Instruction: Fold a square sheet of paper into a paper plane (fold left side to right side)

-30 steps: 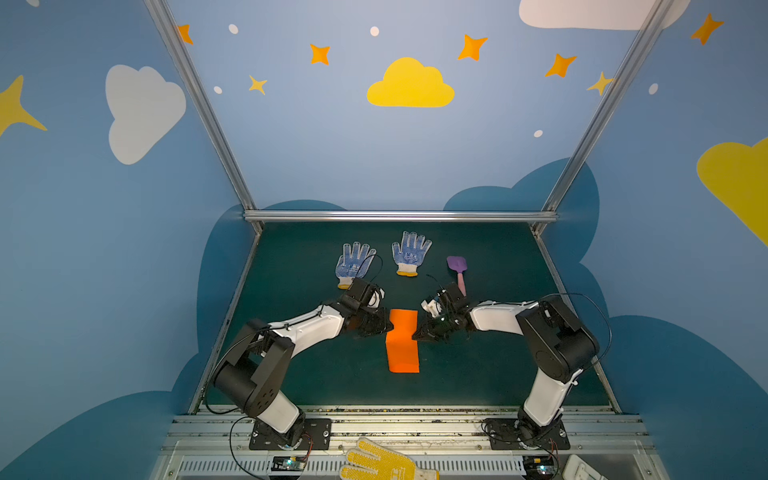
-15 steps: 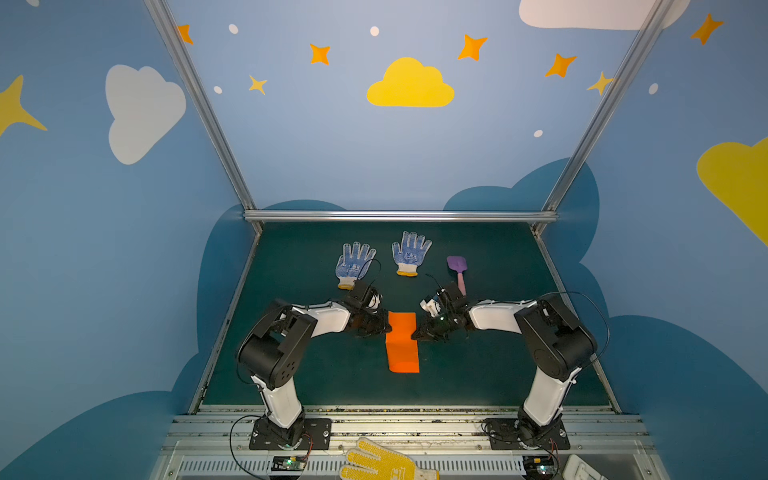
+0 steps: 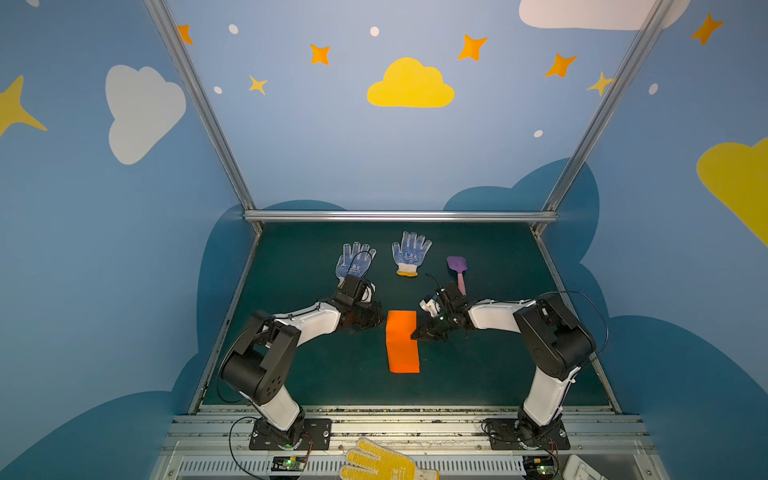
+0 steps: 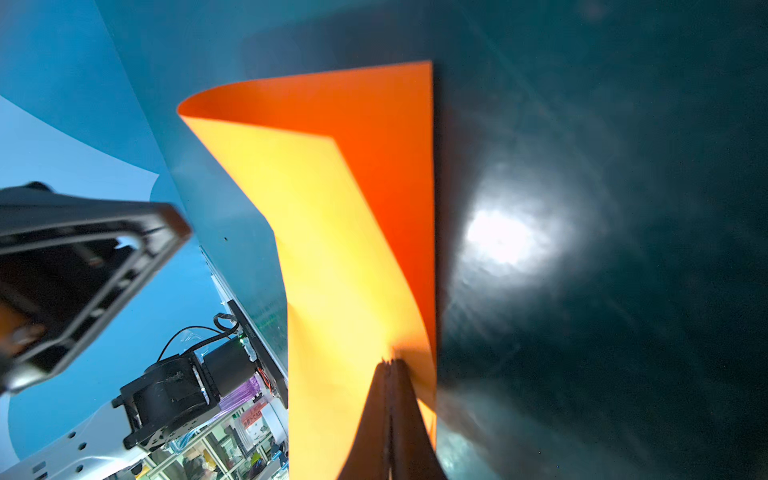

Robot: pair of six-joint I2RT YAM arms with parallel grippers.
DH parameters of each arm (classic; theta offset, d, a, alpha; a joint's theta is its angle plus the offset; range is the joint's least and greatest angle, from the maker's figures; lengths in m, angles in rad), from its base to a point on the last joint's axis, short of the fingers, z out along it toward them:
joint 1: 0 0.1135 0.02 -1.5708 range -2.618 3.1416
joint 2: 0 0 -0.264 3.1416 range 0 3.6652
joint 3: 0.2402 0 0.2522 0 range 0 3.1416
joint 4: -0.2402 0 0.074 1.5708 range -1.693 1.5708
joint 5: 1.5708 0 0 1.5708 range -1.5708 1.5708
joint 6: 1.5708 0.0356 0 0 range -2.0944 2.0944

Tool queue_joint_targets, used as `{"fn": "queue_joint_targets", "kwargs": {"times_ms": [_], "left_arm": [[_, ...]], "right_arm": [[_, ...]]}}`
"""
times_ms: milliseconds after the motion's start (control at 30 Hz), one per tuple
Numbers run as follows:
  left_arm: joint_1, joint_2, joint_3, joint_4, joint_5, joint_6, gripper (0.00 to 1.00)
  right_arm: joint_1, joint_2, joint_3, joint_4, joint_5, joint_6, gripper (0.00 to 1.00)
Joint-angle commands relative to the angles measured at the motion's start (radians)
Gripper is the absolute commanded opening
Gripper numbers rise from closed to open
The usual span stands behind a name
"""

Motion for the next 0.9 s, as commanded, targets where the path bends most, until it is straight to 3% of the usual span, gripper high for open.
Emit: {"fn": "queue_joint_targets", "kwargs": {"times_ms": [0,300,567,867], "left_arm": [[-0.015,0.005,0.046,-0.007,0.039,0.033,0.04],[-0.018,0.143,0.079,0.038,0.012,0.029,0.04],[0.035,0.213,0.031,0.094,-0.058,0.017,0.04],[0.107,0.130,-0.018,0.087,-0.064,0.016,0.04]], "right_arm": [[0.021,0.130,-0.052,-0.107,0.217,-0.010,0.00],[0.022,0.130,-0.050,-0.109,0.219,-0.007,0.00],[0.022,0.129,-0.057,-0.103,0.224,-0.004,0.00],[0.022,0.130,-0.066,-0.092,0.224,-0.002,0.00]]}}
